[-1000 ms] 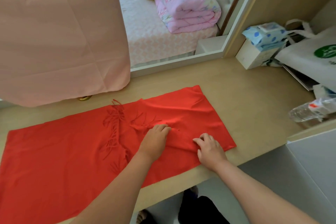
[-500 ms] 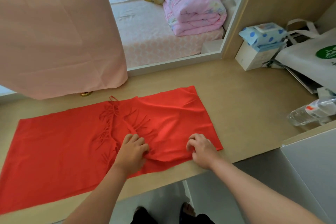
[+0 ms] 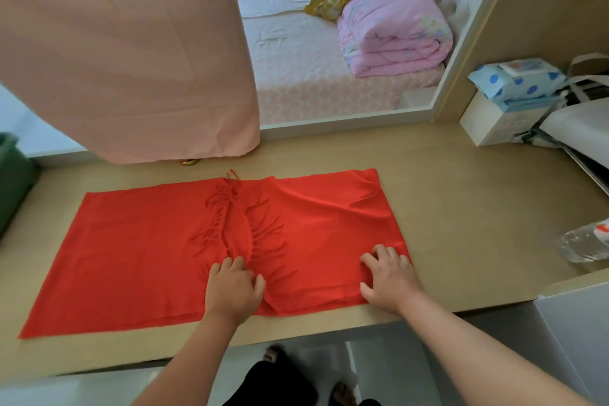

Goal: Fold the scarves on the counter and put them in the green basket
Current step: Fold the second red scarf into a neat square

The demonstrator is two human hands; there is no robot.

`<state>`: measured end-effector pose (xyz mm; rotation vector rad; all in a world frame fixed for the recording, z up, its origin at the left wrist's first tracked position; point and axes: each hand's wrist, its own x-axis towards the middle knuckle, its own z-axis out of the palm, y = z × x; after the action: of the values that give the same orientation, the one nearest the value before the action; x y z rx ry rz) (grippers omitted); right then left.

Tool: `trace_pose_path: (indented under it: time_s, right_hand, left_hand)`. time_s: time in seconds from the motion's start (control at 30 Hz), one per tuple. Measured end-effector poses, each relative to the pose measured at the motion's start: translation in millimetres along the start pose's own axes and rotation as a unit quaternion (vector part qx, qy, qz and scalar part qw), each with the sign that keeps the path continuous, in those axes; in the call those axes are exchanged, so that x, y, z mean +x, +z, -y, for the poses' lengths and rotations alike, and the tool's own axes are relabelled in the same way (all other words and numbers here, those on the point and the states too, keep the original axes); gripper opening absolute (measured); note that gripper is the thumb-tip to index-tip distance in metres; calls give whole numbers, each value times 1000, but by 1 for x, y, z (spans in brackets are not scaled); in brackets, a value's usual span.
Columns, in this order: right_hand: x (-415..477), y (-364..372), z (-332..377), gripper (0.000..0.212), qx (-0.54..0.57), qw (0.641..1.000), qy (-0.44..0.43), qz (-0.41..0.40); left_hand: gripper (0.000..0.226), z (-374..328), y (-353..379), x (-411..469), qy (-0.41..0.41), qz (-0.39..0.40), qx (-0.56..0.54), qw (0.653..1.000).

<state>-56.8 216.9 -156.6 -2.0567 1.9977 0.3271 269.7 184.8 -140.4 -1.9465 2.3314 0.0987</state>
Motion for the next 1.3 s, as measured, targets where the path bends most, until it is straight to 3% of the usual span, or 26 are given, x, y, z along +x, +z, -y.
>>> trace_pose_path:
  time_s: [0.13,0.27,0.43,0.7,0.87,1.07,1.17,1.3]
  right_hand:
    - [28,-10,4,40,11,998,30,-61]
    - [77,-33,3,22,74,988,77,-114]
    - [144,-65,-17,31,165,968,163,-98]
    - [215,-78,-67,35,227,919,315,-74]
    - [240,-73,-80,18,317,895,309,-46]
    - [244,-85,-87,18,438,850,244,-162]
    - [221,-67,-91,28,331,891,253,-178]
    - [180,-30,-87,49,147,939,216,-223]
  left_hand:
    - [34,-1,-13,41,-33,-4,-63,997]
    - [11,-1,-18,98,3,3,-126,992]
    - [31,-15,-19,167,72,8,-168,983]
    - [35,-87,-23,264,192,30,-200,960]
    - [37,-139,-20,303,225,61,-227,945]
    - [47,-194,-19,348,229,112,-302,919]
    - [51,-220,-15,365,238,128,-242,932]
    - [23,-240,-7,376,245,93,-182,948]
